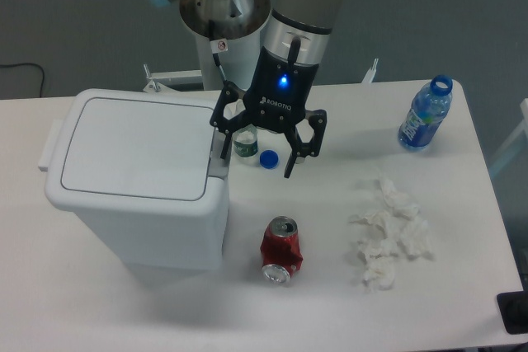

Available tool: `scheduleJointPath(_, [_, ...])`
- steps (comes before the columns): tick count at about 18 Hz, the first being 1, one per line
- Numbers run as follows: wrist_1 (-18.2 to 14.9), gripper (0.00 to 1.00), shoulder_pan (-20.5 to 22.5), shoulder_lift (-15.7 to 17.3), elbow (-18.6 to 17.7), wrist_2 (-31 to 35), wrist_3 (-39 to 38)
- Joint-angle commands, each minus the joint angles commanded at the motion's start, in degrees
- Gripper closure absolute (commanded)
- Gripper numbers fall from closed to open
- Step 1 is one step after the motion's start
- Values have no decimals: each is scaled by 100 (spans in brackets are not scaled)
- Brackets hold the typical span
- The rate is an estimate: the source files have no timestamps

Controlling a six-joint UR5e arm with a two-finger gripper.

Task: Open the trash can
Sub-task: 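Push down on the lid tab with the gripper to flip the lid open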

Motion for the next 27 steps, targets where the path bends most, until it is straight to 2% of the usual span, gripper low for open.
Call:
scheduleJointPath(21, [0, 0, 0, 0, -62, 0, 17])
scheduleJointPath(27, [9, 0, 132, -26, 193, 17, 131])
